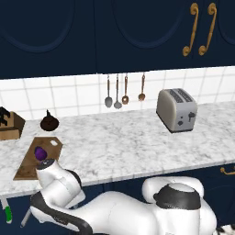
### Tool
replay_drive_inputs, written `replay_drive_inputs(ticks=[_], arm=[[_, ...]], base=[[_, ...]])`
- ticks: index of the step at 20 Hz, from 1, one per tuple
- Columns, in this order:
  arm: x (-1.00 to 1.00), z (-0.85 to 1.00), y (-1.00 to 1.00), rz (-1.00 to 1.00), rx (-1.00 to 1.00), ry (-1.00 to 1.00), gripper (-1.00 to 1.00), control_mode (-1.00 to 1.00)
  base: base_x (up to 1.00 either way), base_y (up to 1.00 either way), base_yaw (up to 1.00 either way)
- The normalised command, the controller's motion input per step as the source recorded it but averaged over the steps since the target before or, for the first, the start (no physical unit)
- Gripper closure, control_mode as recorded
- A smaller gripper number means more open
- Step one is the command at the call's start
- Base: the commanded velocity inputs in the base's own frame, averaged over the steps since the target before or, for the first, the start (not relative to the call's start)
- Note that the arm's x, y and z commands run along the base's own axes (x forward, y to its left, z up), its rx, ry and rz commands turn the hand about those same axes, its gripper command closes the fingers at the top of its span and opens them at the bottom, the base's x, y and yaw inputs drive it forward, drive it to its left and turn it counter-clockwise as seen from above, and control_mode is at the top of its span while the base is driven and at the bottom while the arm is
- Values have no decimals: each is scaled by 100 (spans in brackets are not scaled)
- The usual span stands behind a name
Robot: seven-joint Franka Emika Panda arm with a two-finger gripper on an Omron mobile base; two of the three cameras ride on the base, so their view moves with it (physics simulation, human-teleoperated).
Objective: Place the appropriate cutting tool for cutting the eggplant skin on the cutting board.
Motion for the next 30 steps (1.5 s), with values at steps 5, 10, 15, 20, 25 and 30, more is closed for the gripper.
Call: replay_drive_inputs(ticks=[5, 10, 15, 20, 25, 30], arm=[[17, -65, 0, -1, 13, 2, -100, -100], [-30, -44, 6, -8, 6, 11, -100, -100], [-45, -27, 10, -11, 2, 16, -100, -100], [-84, 0, 4, -11, 0, 29, -100, -100], [-82, 7, 18, -15, 0, 22, -100, -100], [61, 31, 100, -17, -9, -9, -100, -100]], base=[[0, 0, 0], [0, 0, 0], [0, 0, 0], [0, 0, 0], [0, 0, 0], [0, 0, 0]])
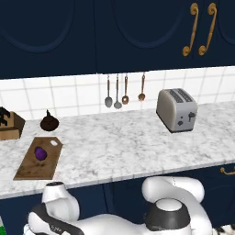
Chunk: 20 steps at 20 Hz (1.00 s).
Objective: Place the appropriate cutting tool for cutting the eggplant skin on the cutting board.
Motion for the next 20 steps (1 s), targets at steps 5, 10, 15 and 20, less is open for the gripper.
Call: replay_drive_inputs(ticks=[5, 10, 15, 20], arm=[[81, 21, 68, -9, -7, -3, -100, -100], [51, 0, 21, -5, -6, -7, -100, -100], [22, -3, 36, -14, -6, -8, -100, -100], [5, -11, 32, -14, -3, -9, -100, -100]], base=[[0, 0, 0], [0, 0, 0], [0, 0, 0], [0, 0, 0]])
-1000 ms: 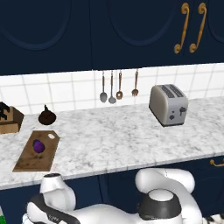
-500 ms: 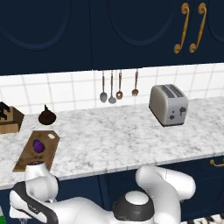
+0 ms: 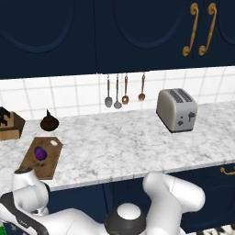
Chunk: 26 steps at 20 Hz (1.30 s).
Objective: Place the appropriate cutting tool for cutting the eggplant skin on the cutting board.
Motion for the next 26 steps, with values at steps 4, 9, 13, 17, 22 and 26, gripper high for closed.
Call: replay_drive_inputs(ticks=[4, 9, 13, 17, 22, 26], arm=[[22, -34, 8, -13, -2, -2, -100, -100], [30, -36, 1, -7, 0, 0, -100, -100], [15, -35, 17, -3, -2, 0, -100, -100], [9, -43, 36, -1, -6, 0, -100, -100], [11, -35, 21, 0, -4, 0, -100, -100], [3, -36, 1, 0, 0, 0, 100, -100]], base=[[0, 0, 0], [0, 0, 0], [0, 0, 0], [0, 0, 0], [0, 0, 0], [0, 0, 0]])
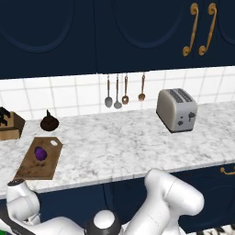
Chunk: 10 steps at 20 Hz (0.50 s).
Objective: Place the appropriate cutting tool for cutting the eggplant skin on the cutting board.
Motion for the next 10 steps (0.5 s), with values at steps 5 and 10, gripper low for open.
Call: replay_drive_inputs(ticks=[5, 10], arm=[[-2, -25, -15, -2, 4, -9, 100, -100], [-24, 16, -47, -12, 17, -6, 100, -100]], base=[[0, 0, 0], [0, 0, 0]])
